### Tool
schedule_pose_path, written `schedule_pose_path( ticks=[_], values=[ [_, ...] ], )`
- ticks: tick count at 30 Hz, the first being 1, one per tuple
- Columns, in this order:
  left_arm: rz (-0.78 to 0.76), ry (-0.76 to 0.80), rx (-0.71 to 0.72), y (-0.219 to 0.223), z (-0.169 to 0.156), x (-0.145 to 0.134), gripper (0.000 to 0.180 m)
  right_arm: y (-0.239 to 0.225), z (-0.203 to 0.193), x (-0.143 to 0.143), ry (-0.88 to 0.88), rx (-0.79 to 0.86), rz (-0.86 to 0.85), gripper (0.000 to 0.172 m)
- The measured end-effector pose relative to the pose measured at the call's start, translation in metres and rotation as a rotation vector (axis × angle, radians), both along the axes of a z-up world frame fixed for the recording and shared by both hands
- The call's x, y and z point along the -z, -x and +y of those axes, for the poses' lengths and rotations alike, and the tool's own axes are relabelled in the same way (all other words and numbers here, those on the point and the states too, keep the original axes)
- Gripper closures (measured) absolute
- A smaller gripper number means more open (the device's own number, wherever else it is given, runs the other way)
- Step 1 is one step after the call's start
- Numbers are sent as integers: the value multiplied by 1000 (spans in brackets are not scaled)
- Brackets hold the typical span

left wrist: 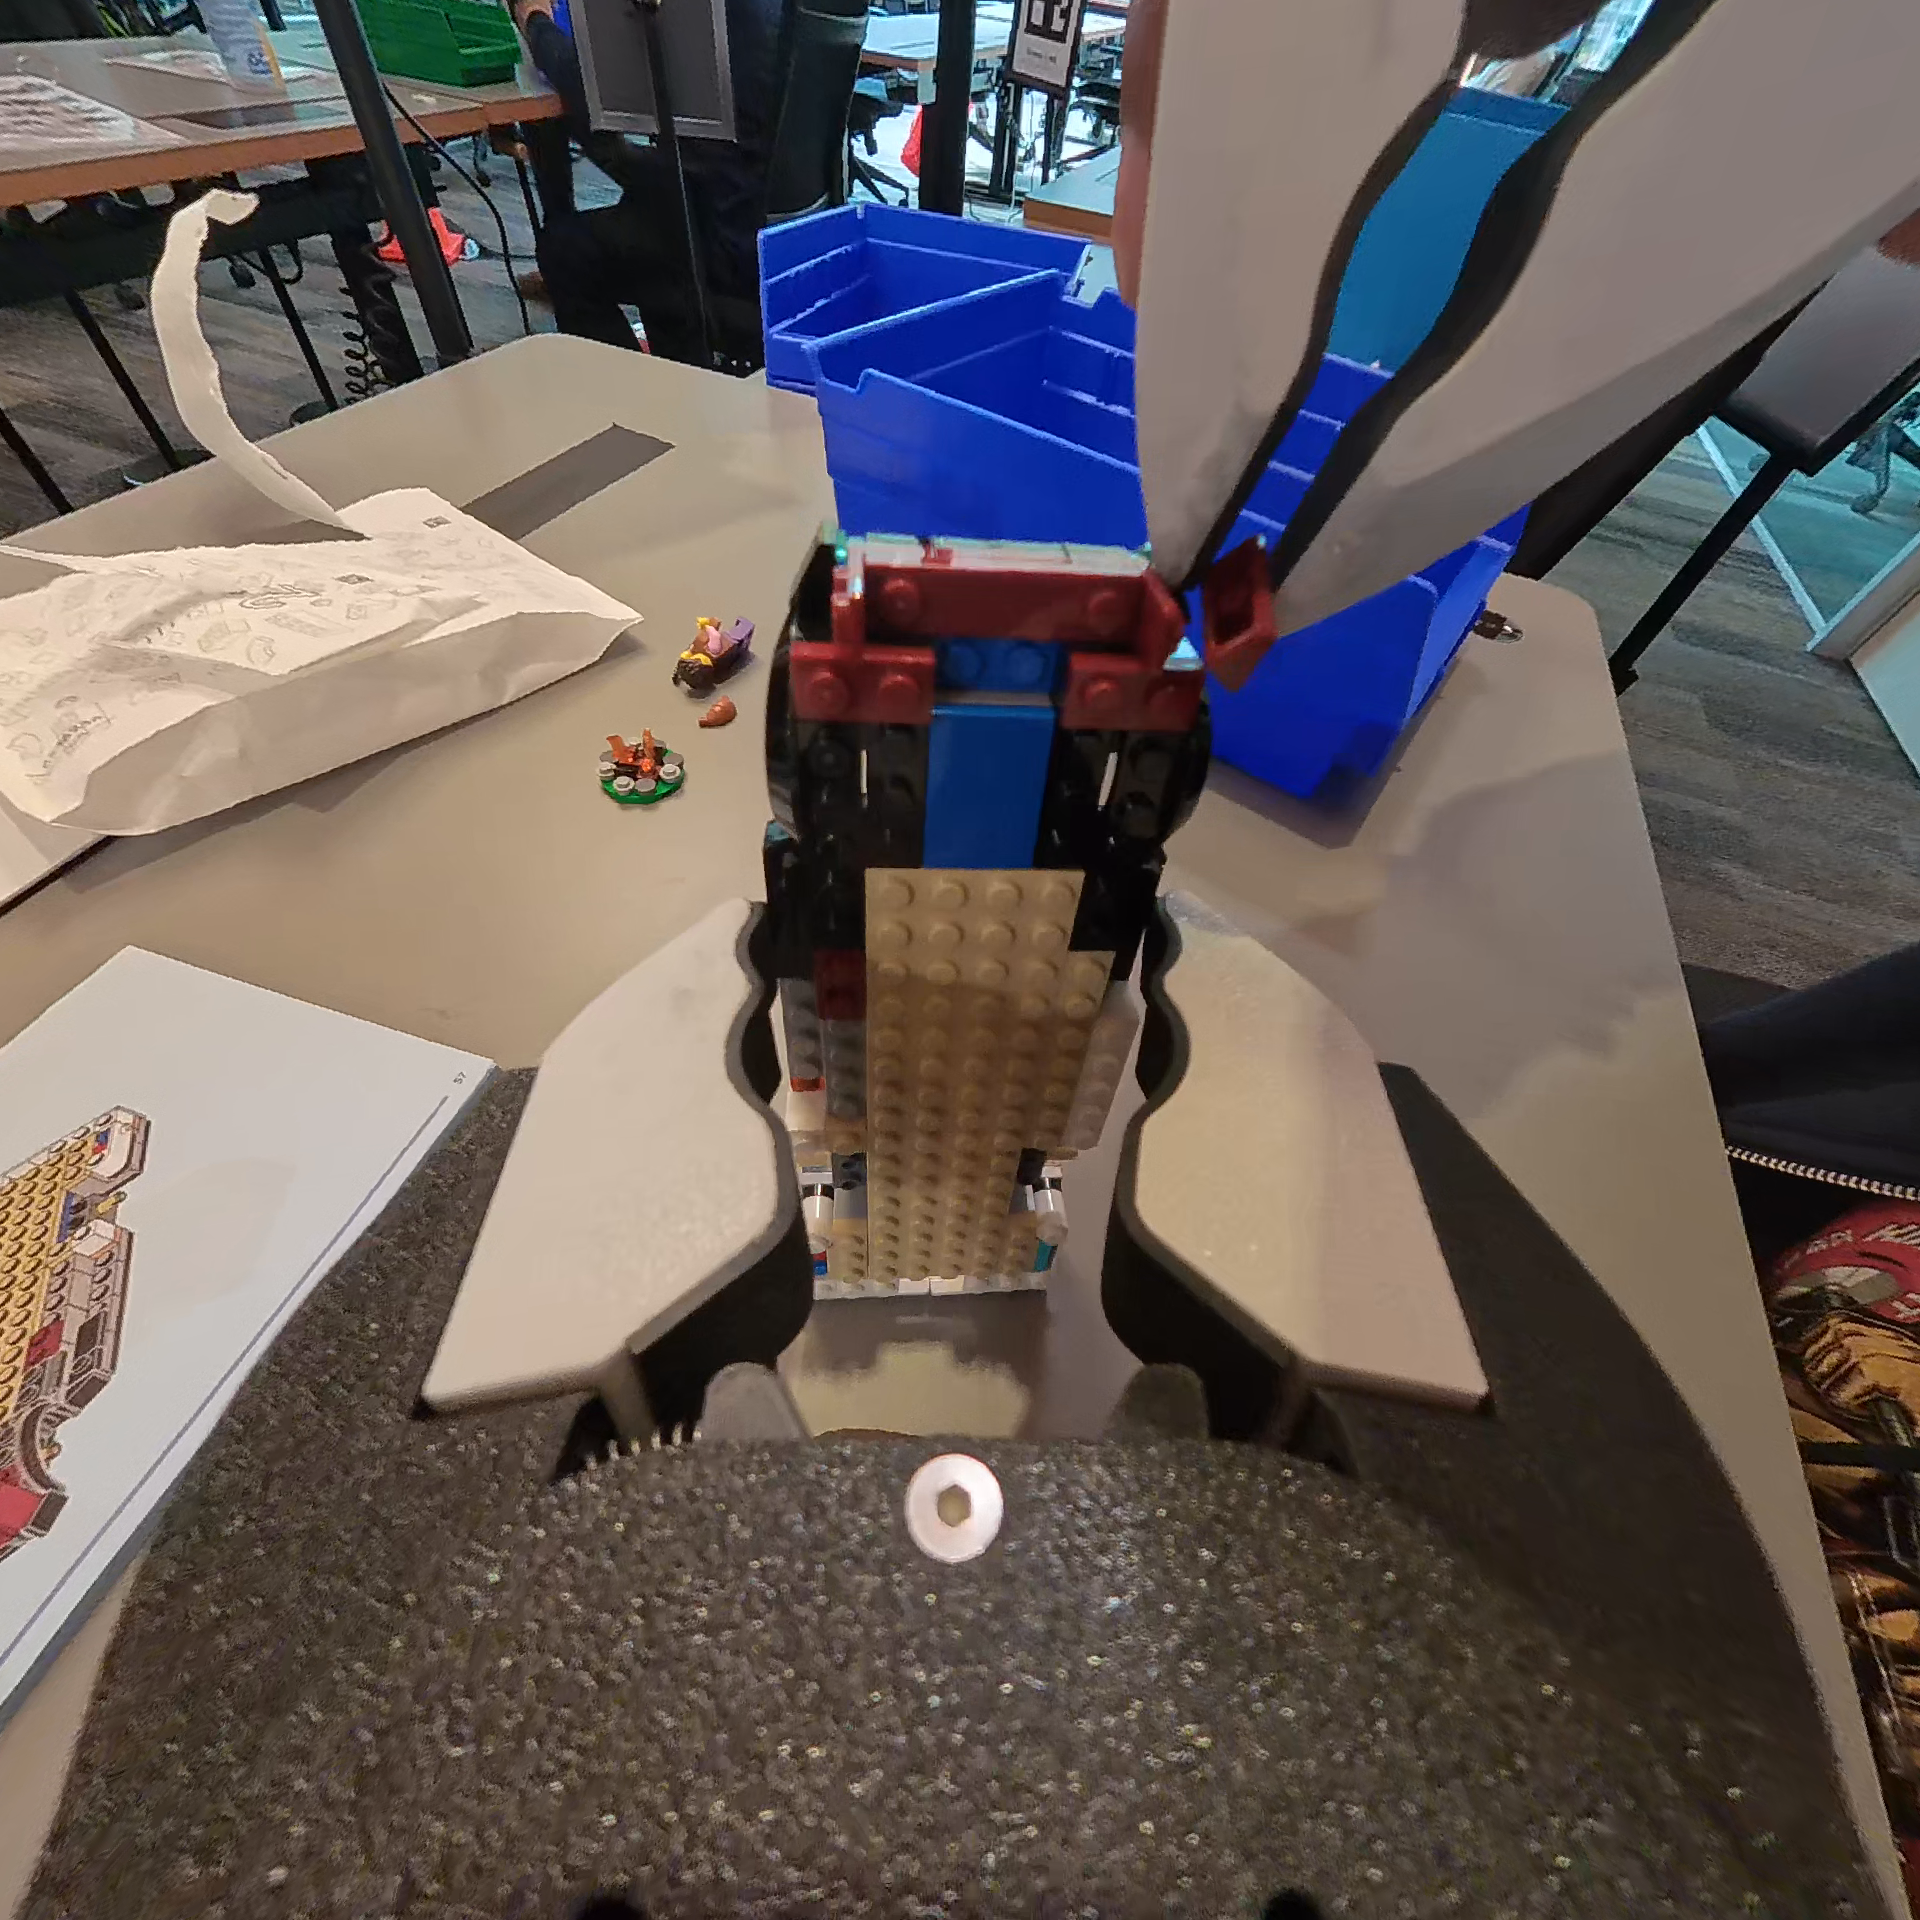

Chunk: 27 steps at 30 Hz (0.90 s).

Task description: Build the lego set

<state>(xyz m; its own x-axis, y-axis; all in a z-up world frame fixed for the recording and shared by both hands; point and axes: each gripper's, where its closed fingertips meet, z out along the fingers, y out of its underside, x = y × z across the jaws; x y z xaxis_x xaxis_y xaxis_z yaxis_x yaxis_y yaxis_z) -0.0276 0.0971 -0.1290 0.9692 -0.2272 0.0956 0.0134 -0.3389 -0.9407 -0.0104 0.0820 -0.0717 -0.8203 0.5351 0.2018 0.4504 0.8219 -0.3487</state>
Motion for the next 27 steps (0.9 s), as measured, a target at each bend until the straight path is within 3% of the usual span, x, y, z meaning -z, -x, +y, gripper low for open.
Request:
schedule_pose_path(
  ticks=[14,27],
  values=[
    [7,9,-43,6,0,1,113,8,9,1,-64,151,51,165],
    [10,11,-42,5,0,2,113,9,13,2,-19,201,60,162]
  ],
)
